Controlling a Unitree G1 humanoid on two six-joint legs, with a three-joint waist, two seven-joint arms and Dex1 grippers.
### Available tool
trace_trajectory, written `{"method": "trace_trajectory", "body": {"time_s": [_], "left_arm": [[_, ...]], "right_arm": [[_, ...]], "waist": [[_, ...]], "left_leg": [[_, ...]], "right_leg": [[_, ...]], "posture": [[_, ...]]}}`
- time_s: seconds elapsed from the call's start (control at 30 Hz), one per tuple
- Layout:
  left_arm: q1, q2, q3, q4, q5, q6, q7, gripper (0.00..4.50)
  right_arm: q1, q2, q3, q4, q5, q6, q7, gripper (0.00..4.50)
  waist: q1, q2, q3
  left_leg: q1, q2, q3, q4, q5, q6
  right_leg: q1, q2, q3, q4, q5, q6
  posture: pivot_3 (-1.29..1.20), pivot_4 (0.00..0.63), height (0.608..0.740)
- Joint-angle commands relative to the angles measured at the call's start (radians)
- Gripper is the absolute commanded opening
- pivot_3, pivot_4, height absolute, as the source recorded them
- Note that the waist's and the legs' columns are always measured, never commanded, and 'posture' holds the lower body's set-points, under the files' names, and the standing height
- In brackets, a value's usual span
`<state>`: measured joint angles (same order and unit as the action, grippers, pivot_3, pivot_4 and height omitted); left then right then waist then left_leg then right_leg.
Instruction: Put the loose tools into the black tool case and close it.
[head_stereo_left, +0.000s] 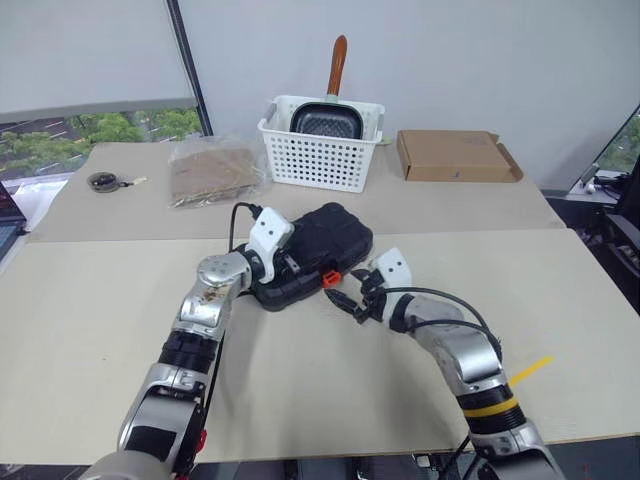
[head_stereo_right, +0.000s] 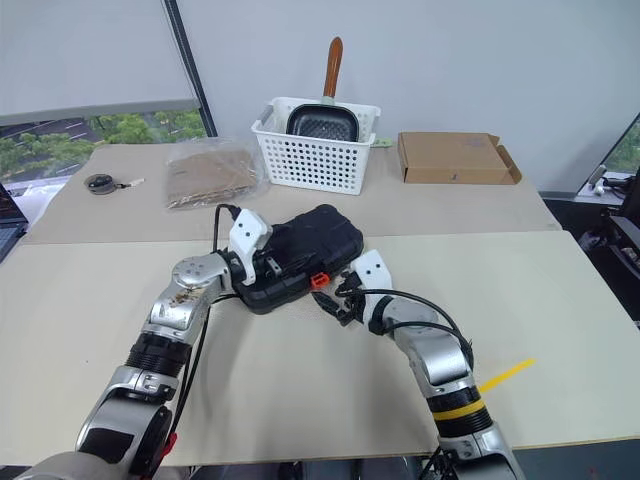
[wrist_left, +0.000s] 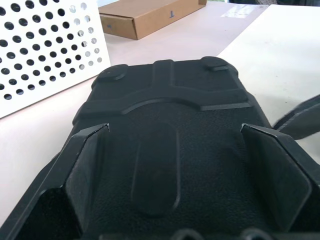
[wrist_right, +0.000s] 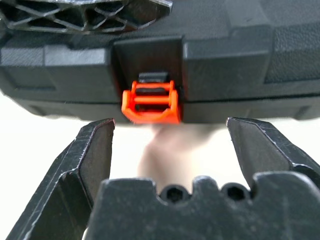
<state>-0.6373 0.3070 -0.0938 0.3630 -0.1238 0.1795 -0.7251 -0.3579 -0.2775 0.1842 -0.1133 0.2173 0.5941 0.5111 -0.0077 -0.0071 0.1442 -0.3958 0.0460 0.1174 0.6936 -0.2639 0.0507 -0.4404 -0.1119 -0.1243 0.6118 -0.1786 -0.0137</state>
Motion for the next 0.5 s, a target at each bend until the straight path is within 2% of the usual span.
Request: {"method": "trace_trajectory", "body": {"time_s": [0.03, 0.17, 0.5], "left_arm": [[0.025, 0.009, -0.007, 0.081, 0.021, 0.024, 0.008, 4.5], [0.023, 0.009, -0.005, 0.088, 0.023, 0.02, 0.006, 4.5], [0.038, 0.011, -0.005, 0.078, 0.026, 0.023, 0.007, 4.5]], "right_arm": [[-0.005, 0.002, -0.004, -0.038, 0.005, 0.014, -0.001, 3.01], [-0.022, 0.025, 0.011, -0.025, 0.0, 0.021, -0.01, 1.72], [-0.052, 0.061, 0.02, 0.005, -0.022, -0.016, -0.028, 1.72]], "waist": [[-0.001, 0.0, 0.0], [-0.001, 0.0, 0.0], [-0.002, 0.0, 0.0]], "left_leg": [[0.0, 0.0, 0.0, 0.0, 0.0, 0.0], [0.0, 0.0, -0.001, 0.0, 0.0, 0.0], [0.0, 0.0, 0.0, 0.0, 0.0, 0.0]], "right_leg": [[0.0, 0.0, 0.0, 0.0, 0.0, 0.0], [0.0, 0.0, 0.0, 0.0, 0.0, 0.0], [0.0, 0.0, 0.0, 0.0, 0.0, 0.0]], "posture": [[0.0, 0.15, 0.7], [0.0, 0.15, 0.7], [0.0, 0.15, 0.7]]}}
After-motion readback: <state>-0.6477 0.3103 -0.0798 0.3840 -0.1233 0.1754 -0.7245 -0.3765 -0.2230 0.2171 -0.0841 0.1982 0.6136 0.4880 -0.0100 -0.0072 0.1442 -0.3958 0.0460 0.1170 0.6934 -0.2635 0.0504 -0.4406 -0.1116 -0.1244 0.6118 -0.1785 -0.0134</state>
